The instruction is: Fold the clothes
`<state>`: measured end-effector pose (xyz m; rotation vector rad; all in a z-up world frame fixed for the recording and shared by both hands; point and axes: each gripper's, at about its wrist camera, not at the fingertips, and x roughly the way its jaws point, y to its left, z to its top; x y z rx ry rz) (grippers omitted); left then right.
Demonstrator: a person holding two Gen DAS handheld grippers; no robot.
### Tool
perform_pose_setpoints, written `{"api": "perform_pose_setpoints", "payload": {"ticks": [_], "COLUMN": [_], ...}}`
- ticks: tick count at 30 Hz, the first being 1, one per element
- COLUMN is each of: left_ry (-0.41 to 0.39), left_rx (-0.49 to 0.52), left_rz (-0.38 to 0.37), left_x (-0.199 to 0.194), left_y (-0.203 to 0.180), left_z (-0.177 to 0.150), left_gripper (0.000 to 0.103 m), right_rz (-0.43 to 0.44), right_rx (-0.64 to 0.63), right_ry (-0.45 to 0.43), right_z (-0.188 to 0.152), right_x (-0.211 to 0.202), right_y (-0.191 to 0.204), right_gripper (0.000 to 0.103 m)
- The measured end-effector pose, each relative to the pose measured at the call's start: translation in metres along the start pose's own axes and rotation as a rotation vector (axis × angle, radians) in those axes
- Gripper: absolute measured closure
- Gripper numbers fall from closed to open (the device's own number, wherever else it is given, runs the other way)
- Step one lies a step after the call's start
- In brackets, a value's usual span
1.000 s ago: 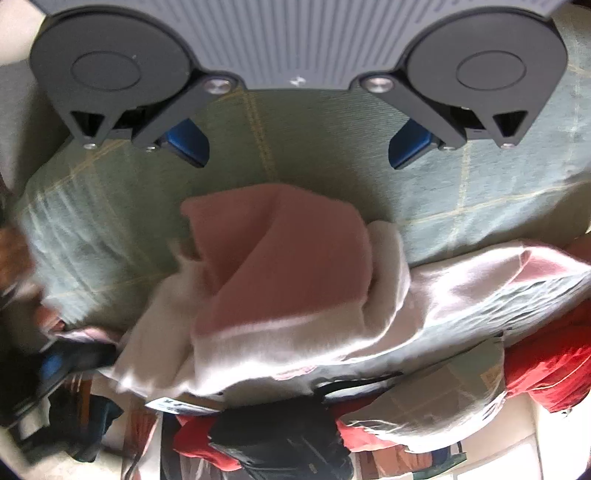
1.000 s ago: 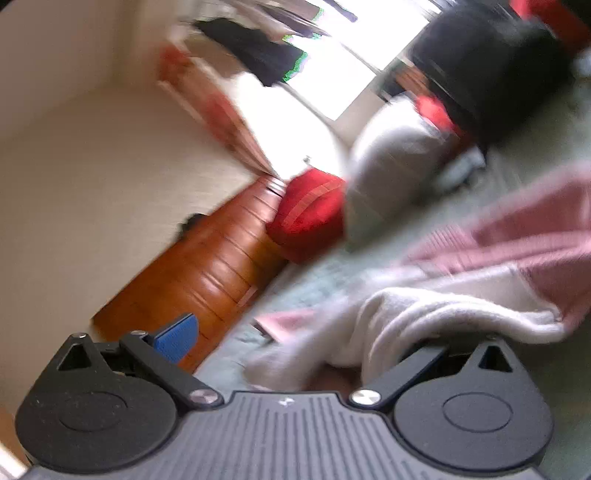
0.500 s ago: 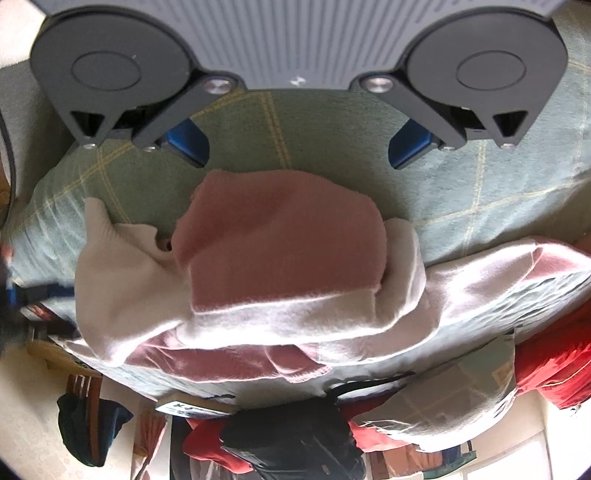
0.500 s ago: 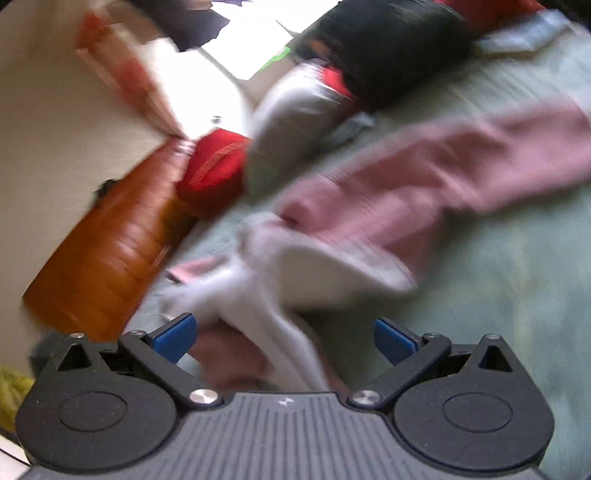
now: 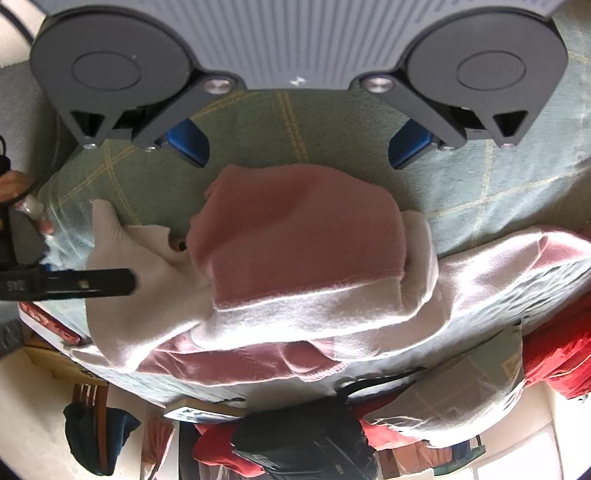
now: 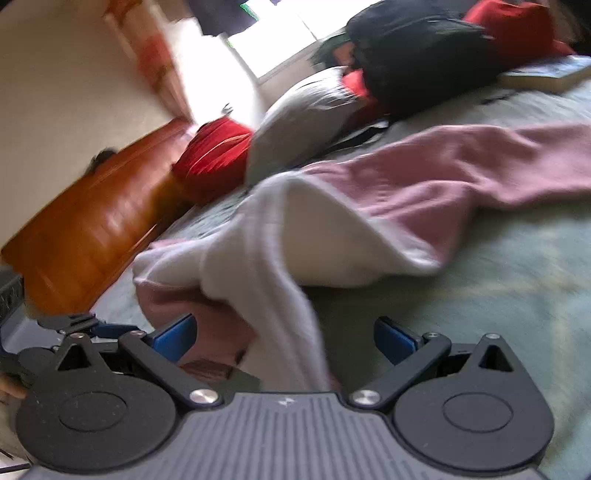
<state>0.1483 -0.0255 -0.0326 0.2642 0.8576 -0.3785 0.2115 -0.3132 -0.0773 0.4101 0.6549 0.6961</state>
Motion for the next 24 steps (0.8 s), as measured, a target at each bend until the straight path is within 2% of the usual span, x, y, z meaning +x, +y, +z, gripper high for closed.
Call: {"api": "perform_pose_setpoints", "payload": {"ticks": [5, 8, 11, 21, 24], "left_ry": [-0.003, -0.004, -0.011, -0.074, -0.109], "left_rx": [-0.004, 0.009, 0.022, 0.054, 0.054], "left_rz": [0.028, 0.043, 0.045, -0.018, -0.074], "left_x": [-0.006, -0.008, -0.010, -0.029, -0.039], "left_y": [0.006, 0.010, 0.012, 0.029, 0.040], "left_z": [-0.001, 0.000, 0.003, 0.024, 0.040], "left_gripper": [0.001, 0.001, 0.001, 0.001, 0.001], "right_rz": [0.178, 0.275, 0.328, -0.096, -0.192], "right_rx": [-0.003, 0.028, 0.068, -0.037, -0.070], "right_ry": [0.048, 0.058, 0.062, 0.063, 0.055], "right_z": [0.011, 0.014, 0.018, 0.040, 0.052], "right_x": [0.005, -0.017, -0.043, -0.090, -0.095], "right_y": [0.025, 0.033, 0.034, 0.025, 0.022], "right_gripper": [0.000, 0.000, 0.000, 0.000, 0.000]}}
